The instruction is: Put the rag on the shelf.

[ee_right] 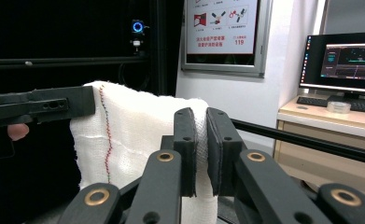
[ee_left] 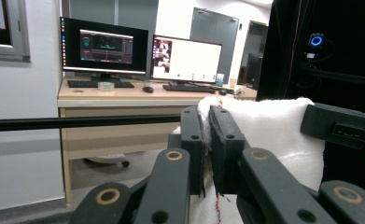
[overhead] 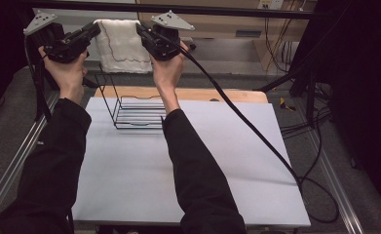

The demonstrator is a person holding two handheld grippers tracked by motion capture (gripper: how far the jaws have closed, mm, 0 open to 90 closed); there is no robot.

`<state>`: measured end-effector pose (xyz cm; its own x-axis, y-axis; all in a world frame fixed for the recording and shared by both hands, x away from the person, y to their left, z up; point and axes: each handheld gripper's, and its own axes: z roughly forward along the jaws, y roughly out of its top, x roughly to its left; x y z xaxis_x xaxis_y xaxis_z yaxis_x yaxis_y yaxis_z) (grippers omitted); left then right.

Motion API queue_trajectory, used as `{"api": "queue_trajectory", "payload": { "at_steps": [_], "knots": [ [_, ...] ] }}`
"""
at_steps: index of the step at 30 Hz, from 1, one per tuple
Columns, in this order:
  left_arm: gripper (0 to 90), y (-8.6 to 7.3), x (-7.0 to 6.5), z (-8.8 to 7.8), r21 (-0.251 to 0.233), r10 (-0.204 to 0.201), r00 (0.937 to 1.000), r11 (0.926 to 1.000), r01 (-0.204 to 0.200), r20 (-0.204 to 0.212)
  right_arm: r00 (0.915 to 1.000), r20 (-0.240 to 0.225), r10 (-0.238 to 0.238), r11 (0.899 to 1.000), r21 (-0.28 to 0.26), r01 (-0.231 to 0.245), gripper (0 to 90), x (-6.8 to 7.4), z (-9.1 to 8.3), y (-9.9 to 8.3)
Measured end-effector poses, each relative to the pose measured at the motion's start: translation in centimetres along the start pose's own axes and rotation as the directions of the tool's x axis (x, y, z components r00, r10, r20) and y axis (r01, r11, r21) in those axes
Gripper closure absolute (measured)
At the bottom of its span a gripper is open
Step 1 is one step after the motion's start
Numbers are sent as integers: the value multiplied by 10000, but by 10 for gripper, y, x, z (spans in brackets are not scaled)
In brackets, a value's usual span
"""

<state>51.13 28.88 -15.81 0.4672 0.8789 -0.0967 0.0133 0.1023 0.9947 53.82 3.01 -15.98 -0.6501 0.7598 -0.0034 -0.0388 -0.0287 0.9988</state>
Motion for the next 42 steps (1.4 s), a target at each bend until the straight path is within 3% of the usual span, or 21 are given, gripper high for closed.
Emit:
{"api": "queue_trajectory", "payload": {
  "at_steps": [11, 17, 27, 42],
  "knots": [
    [842, -5, 8, 11, 324, 362, 9991, 9988, -355, -211, 10000, 73, -5, 9994, 334, 2, 831, -6, 15, -8],
    [842, -15, 12, 14, 480, 169, 9997, 9987, -161, -173, 9998, 119, -164, 9982, 578, 157, 832, -6, 16, -11],
    [842, -30, 14, 14, 825, 194, 9997, 9964, -183, -120, 9996, 102, -274, 9954, 923, 263, 831, -9, 18, -24],
    [842, -53, 8, 5, 1075, 203, 9995, 9940, -226, 224, 9995, -49, -298, 9914, 1275, 302, 830, -8, 1, -46]
  ]
}}
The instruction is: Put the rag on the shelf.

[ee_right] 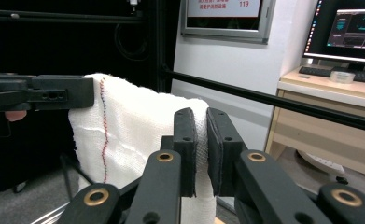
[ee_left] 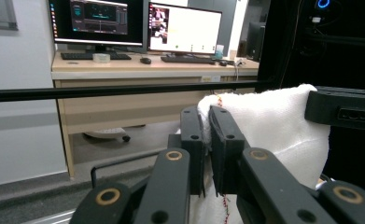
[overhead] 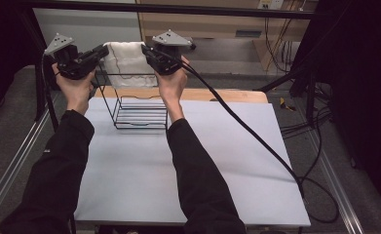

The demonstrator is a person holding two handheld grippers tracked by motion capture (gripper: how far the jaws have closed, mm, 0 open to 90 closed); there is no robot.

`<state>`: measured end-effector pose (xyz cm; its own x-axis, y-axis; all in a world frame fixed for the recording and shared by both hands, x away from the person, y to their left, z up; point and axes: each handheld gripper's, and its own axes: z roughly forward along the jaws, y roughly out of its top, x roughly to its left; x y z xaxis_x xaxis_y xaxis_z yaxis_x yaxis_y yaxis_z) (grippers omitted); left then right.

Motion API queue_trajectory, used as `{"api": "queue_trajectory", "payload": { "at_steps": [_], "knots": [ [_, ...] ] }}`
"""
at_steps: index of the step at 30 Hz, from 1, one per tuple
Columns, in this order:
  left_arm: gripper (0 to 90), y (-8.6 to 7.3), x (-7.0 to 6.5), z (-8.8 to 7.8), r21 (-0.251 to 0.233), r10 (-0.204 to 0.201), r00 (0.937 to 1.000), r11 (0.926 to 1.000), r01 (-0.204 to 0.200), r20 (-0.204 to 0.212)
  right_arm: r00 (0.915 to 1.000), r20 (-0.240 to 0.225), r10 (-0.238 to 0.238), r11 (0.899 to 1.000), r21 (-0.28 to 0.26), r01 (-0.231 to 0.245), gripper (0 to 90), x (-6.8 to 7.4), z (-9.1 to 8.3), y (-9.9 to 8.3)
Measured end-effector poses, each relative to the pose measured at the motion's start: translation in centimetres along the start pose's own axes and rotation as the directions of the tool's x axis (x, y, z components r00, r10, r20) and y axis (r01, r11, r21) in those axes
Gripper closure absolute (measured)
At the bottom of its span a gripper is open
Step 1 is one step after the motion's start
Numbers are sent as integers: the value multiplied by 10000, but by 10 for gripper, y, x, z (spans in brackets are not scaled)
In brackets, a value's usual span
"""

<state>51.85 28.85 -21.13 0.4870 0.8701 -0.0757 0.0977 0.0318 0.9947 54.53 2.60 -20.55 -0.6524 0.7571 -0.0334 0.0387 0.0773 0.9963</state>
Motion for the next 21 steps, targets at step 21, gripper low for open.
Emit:
{"api": "queue_trajectory", "payload": {
  "at_steps": [21],
  "knots": [
    [839, -15, -4, -25, 279, 38, 9992, 9996, -49, 386, 9992, -295, -263, 9996, 100, 266, 826, 21, -23, -11]
  ]
}}
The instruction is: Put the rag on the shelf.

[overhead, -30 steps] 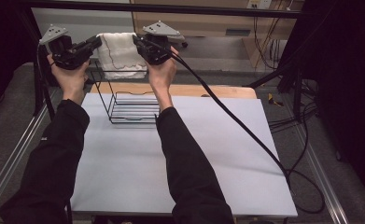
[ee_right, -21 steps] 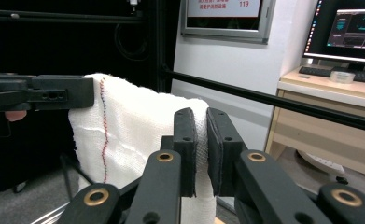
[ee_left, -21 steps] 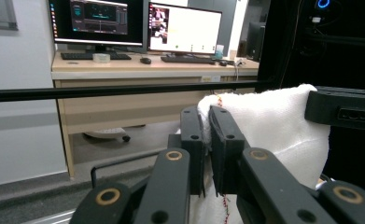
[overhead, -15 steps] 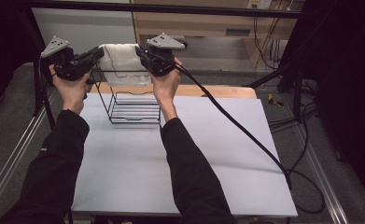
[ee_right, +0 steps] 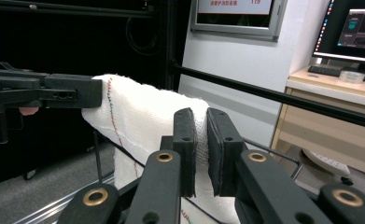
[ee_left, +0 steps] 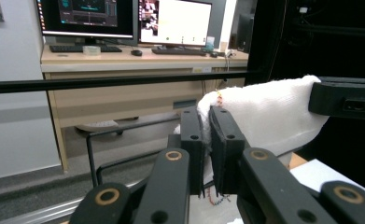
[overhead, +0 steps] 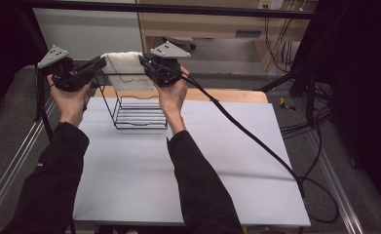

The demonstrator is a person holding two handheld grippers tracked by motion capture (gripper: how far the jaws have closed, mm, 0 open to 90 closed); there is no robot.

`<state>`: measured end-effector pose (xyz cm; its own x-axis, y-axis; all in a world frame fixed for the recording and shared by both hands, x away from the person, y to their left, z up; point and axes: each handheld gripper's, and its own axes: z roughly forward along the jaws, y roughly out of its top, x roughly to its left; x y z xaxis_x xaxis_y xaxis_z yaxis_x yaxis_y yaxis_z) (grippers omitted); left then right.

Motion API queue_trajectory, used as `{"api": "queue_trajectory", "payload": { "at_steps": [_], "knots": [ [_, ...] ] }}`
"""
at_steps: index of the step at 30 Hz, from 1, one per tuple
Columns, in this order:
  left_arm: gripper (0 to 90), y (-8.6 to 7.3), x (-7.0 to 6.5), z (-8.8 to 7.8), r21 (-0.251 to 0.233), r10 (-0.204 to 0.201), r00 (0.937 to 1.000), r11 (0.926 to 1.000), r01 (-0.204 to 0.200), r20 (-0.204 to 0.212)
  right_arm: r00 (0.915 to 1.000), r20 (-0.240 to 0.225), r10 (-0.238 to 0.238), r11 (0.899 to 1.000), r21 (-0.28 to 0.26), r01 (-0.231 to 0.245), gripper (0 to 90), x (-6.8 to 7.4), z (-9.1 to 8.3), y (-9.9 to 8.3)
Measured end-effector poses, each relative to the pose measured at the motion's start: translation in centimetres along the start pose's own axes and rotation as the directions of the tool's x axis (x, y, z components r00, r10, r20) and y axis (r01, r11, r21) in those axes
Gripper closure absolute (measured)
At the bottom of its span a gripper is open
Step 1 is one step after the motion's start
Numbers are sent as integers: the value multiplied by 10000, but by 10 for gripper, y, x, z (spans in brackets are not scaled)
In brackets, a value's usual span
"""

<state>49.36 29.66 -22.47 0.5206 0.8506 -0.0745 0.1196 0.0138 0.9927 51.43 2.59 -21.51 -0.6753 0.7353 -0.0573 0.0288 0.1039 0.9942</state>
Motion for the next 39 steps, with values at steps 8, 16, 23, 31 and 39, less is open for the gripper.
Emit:
{"api": "queue_trajectory", "payload": {
  "at_steps": [8, 16, 23, 31, 39],
  "knots": [
    [837, -5, -2, -4, 167, 41, 9998, 9999, -45, 182, 9999, -143, -6, 9999, 109, 8, 825, 1, -5, -8],
    [821, -15, -7, -12, 542, 12, 9998, 9985, -23, 191, 9989, -458, -118, 9995, 284, 131, 820, 6, -12, -18],
    [798, -18, -11, -17, 1036, 13, 9999, 9946, -26, 126, 9975, -562, -423, 9975, 539, 453, 820, 11, -17, -26],
    [699, 0, -13, -30, 1074, -33, 10000, 9942, 23, 91, 9967, -687, -438, 9968, 630, 481, 820, 10, -17, -33],
    [782, 22, -16, -10, 1226, -51, 9996, 9924, 84, -274, 9957, -738, -553, 9959, 672, 603, 819, 11, -18, -37]
  ]
}}
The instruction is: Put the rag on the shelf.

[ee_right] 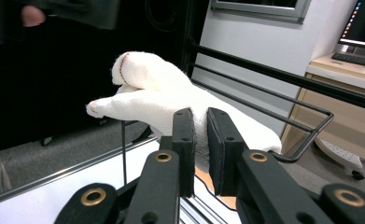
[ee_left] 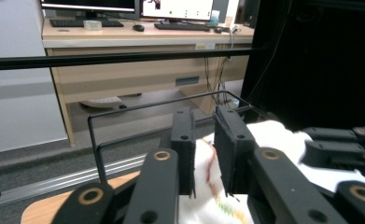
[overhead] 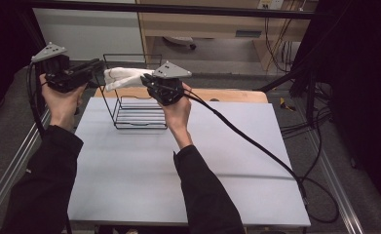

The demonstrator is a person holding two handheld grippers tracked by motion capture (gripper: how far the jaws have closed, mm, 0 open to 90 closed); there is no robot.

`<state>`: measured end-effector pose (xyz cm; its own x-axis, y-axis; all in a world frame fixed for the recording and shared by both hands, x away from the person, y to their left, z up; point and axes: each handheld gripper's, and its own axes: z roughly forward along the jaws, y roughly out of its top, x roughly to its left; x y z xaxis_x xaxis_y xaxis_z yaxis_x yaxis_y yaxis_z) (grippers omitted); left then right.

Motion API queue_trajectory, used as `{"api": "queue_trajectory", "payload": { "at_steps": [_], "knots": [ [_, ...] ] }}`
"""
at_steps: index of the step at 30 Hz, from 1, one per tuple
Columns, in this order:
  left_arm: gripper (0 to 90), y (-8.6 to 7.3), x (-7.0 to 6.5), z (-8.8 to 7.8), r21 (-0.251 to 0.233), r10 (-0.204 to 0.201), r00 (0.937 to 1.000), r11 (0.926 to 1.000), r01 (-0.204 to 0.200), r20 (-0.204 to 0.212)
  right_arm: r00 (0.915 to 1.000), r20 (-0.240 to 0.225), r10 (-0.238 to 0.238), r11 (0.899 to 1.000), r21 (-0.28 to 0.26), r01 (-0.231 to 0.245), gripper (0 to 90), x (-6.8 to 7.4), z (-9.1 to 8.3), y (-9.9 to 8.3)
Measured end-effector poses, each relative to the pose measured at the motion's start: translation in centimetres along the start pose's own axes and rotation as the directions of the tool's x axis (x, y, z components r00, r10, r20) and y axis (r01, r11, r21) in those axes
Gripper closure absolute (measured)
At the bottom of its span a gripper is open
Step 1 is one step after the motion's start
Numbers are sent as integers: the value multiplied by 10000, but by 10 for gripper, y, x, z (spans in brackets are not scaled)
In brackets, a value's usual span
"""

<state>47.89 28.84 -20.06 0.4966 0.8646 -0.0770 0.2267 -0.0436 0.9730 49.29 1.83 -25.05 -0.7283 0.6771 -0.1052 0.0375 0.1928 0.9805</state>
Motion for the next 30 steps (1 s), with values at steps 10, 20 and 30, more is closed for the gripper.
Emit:
{"api": "queue_trajectory", "payload": {
  "at_steps": [10, 20, 30],
  "knots": [
    [889, -8, -2, 33, 938, -221, 9995, 9954, 200, 213, 9999, -108, -76, 9999, 109, 77, 815, -1, 0, -2],
    [892, -26, -5, 25, 1294, -11, 9979, 9916, -74, 654, 9996, -299, 7, 9998, 218, -1, 758, 1, -6, -2],
    [892, -42, -5, 27, 1440, 26, 9976, 9895, -126, 691, 9971, -638, 419, 9982, 444, -391, 820, -2, -12, 6]
  ]
}}
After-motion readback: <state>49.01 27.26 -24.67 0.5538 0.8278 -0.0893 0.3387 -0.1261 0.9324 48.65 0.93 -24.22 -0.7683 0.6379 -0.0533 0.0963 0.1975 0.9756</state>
